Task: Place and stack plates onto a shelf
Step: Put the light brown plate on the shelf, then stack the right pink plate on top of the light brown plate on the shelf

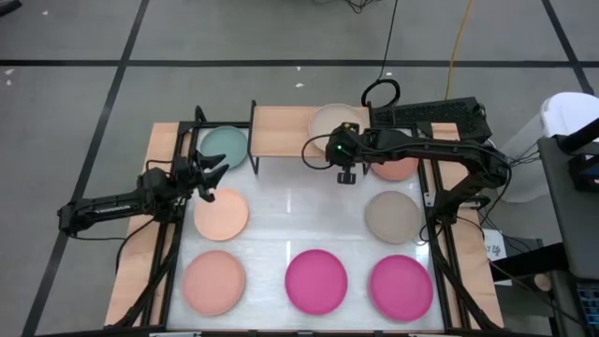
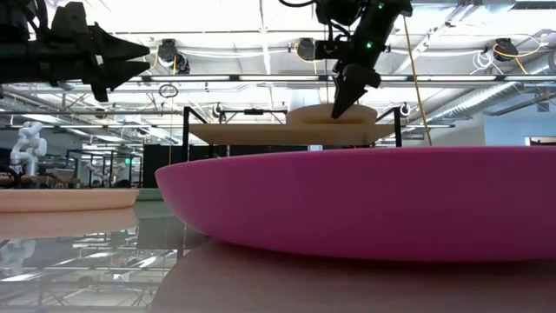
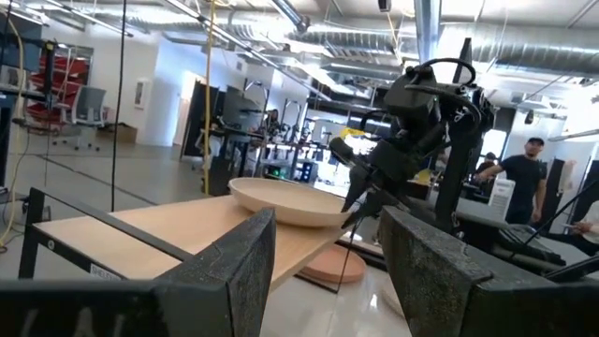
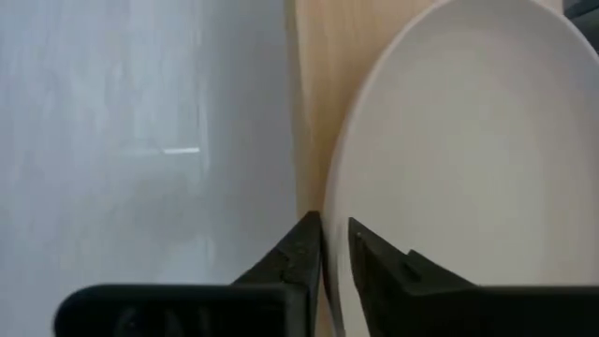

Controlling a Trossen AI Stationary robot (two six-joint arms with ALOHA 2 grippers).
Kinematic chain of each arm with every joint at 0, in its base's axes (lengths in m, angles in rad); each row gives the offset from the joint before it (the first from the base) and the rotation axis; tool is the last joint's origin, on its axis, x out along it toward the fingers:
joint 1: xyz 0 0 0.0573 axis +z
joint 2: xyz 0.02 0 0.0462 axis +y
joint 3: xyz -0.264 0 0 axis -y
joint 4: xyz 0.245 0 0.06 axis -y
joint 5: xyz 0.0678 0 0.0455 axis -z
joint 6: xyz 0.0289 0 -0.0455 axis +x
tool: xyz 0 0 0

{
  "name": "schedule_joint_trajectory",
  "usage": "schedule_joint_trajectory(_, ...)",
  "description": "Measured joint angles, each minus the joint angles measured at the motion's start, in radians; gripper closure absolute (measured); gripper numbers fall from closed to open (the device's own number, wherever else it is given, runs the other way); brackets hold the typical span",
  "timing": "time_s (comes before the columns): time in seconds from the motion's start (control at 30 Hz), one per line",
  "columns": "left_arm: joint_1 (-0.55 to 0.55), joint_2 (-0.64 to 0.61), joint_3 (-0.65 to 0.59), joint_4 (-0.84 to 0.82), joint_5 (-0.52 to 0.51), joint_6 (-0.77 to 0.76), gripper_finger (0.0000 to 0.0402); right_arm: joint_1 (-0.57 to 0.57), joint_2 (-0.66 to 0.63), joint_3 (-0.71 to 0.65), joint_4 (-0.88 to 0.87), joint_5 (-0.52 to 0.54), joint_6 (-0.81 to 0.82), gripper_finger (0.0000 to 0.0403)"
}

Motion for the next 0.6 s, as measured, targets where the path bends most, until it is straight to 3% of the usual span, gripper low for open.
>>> schedule_joint_trajectory(0.4,0.000,0.000,0.000,-0.022,0.003,0.006,0.0204,0.001,-0.008,0.000,0.018,0.004,0.007,0.0287)
schedule_joint_trajectory(0.6,0.000,0.000,0.000,-0.064,0.003,-0.017,0.0204,0.038,-0.071,0.000,0.030,0.004,0.004,0.0257)
